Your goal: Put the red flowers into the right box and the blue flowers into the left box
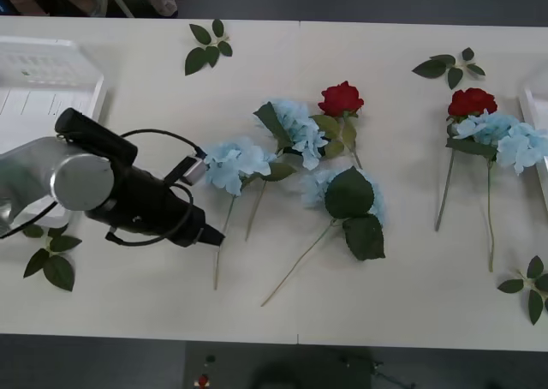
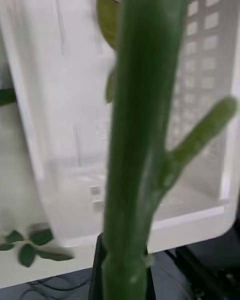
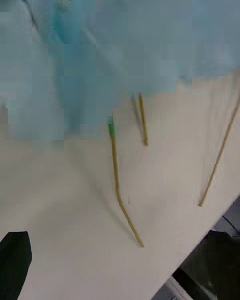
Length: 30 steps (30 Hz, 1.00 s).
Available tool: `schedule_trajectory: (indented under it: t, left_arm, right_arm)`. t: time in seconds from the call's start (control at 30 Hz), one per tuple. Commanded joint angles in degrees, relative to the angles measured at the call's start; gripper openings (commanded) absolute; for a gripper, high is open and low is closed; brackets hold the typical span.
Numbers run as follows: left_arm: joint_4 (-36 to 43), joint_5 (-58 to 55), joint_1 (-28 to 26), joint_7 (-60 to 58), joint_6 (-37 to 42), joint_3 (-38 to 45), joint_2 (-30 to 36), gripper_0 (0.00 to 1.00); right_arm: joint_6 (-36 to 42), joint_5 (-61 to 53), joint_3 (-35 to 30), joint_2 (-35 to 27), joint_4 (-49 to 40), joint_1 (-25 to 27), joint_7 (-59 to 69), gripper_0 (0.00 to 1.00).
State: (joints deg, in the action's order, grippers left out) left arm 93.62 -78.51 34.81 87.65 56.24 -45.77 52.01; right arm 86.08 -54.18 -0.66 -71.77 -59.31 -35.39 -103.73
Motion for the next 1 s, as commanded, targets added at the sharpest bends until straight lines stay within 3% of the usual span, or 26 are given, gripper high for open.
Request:
schedule_trajectory:
  t: [0.03, 0.17, 0.23, 0.33, 0.43, 0.63, 0.67, 0.7, 0.77, 0.9, 1.0]
  left_arm:
    - [-4.8, 5.4, 7.8, -7.8, -0.2, -2.9, -6.4, 1.00]
    - [-8.8, 10.8, 9.8, -10.2, -1.4, -4.8, -11.4, 0.99]
    - [-10.7, 13.8, 10.4, -10.2, -1.5, -4.8, -13.6, 0.70]
    - [-13.7, 16.7, 11.6, -10.2, -1.5, -6.3, -15.8, 0.55]
    - [-16.7, 17.9, 12.5, -10.4, -1.6, -7.7, -17.9, 0.00]
    - [-17.2, 18.7, 12.4, -9.9, -2.4, -7.7, -17.8, 0.00]
    - [-17.2, 18.7, 12.4, -9.9, -2.4, -7.7, -17.7, 0.00]
    - [-17.2, 18.7, 12.4, -9.9, -2.4, -7.7, -17.6, 0.00]
    - [-16.4, 18.7, 12.5, -10.0, -2.4, -7.7, -16.6, 0.00]
    - [-11.0, 18.8, 12.6, -9.9, -1.5, -4.9, -11.0, 0.00]
    - [-4.9, 19.0, 13.8, -9.7, 2.6, -2.5, -3.0, 0.00]
  right_arm:
    - [-6.5, 2.6, -1.1, 1.0, -0.6, 5.0, -1.5, 0.00]
    - [-16.2, 6.5, -1.1, 4.2, -0.6, 9.6, -0.8, 0.00]
    - [-20.0, 9.3, -1.0, 6.0, -0.5, 11.0, 0.3, 0.00]
    - [-23.0, 12.6, -1.1, 8.0, 1.0, 11.3, 3.0, 0.00]
    - [-25.6, 15.8, -1.0, 9.7, 2.7, 11.3, 3.9, 0.00]
    - [-27.9, 15.9, 0.0, 10.0, 3.3, 11.3, 4.8, 0.02]
    - [-28.3, 15.8, 0.1, 10.0, 3.3, 11.3, 4.8, 0.11]
    - [-29.0, 15.7, 0.2, 10.0, 3.5, 11.3, 4.7, 0.32]
    - [-30.2, 15.4, 0.3, 10.0, 3.9, 11.3, 4.2, 0.50]
    - [-31.1, 14.4, 0.3, 10.0, 4.0, 11.3, 3.5, 0.65]
    - [-31.2, 12.9, 0.3, 9.9, 4.0, 11.3, 2.9, 0.69]
